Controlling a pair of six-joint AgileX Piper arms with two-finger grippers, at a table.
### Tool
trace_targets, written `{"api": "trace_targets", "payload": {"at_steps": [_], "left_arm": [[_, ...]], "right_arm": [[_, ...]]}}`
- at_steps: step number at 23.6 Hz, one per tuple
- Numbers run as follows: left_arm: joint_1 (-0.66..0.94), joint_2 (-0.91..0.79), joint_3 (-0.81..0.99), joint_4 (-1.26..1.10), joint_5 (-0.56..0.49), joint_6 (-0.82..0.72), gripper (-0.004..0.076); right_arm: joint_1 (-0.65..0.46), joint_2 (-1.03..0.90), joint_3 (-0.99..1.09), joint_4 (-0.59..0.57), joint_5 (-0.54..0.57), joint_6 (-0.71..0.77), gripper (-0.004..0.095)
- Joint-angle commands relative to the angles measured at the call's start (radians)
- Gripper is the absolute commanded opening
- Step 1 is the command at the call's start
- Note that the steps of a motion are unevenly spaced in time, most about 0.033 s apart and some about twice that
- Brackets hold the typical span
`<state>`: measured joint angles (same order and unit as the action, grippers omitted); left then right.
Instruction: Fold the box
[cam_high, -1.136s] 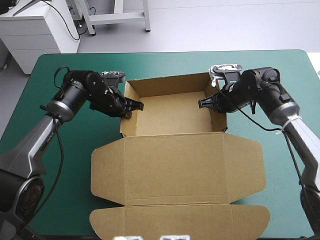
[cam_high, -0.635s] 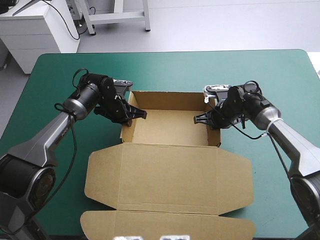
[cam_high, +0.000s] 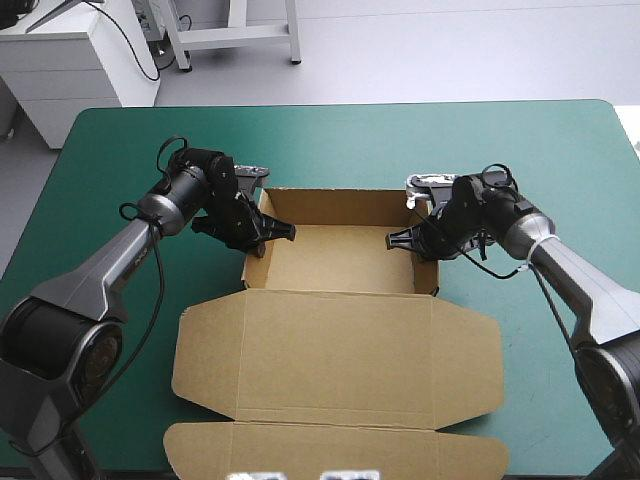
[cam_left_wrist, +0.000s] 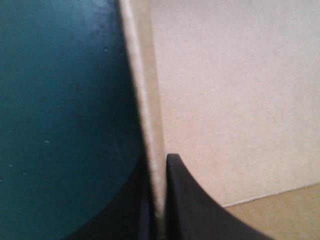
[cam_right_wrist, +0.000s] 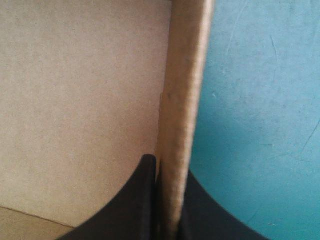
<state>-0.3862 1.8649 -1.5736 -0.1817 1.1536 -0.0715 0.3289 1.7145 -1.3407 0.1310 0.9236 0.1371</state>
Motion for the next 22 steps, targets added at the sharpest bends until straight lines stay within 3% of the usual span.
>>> {"api": "trace_targets", "payload": {"at_steps": [1,4,7,9,13,17,22], "left_arm": [[-0.003,-0.009,-0.009,-0.007,-0.037,0.023,-0.0008],[-0.003,-0.009,-0.009,-0.016,-0.037,0.049,-0.0008],[-0.003,-0.009,-0.009,-0.017,0.0,0.051,0.0016],[-0.003,-0.009,-0.009,-0.017,0.017,0.051,0.0046],[-0.003,-0.009,-0.009,-0.022,0.033,0.051,0.0134],[-0.003,-0.009,-0.014,-0.043,0.042,0.051,0.031],[-0.003,-0.01,-0.062,-0.045,0.065,0.051,0.0359]], "right_arm": [[0.009,-0.023,-0.019,0.012,-0.006,-0.033,-0.0004],[0.009,-0.023,-0.019,0.01,0.004,-0.025,0.0067],[0.009,-0.023,-0.019,0.005,0.004,-0.025,0.0295],[0.009,-0.023,-0.019,0.005,0.004,-0.025,0.0359],[0.009,-0.023,-0.021,0.0,0.004,-0.025,0.0383],[0.009,-0.025,-0.021,-0.046,0.01,-0.025,0.0383],[0.009,-0.025,-0.055,-0.084,0.038,-0.025,0.0382]]}}
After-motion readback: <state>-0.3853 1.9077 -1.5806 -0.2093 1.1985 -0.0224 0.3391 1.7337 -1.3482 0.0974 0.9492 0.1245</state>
